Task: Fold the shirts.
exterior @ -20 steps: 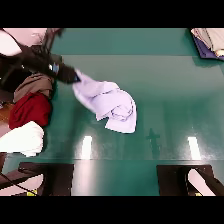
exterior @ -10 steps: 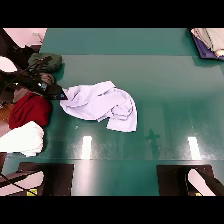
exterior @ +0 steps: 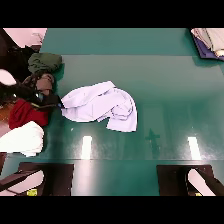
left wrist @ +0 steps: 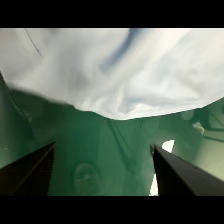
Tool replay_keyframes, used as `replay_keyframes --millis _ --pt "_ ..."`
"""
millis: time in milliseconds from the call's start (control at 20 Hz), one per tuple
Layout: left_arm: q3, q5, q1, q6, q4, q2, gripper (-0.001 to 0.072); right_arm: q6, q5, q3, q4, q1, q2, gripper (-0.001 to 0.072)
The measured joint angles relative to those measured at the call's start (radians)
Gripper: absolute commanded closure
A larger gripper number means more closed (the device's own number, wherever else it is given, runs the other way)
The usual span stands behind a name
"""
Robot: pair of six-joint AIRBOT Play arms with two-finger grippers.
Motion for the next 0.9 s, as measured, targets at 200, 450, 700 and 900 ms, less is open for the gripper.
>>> replay_keyframes --millis 200,450,700,900 --pt "-0.246 0.106 0.001 -0.034 -0.074 0.117 0.0027 -0.005 0.011 0.0 0.0 0.0 0.0 0.0698" --pt "-0.468 0.253 0.001 -0.018 -0.272 0.177 0.0028 -0.006 0.014 0.0 0.001 0.0 0.0 0.0698" --pt "-0.551 0.4 0.001 0.046 -0.472 0.185 0.0028 -0.007 0.014 0.0 0.002 0.0 0.0 0.0698" --pt "-0.566 0.469 -0.005 0.074 -0.533 0.185 0.0067 -0.007 0.014 0.0 0.002 0.0 0.0 0.0698"
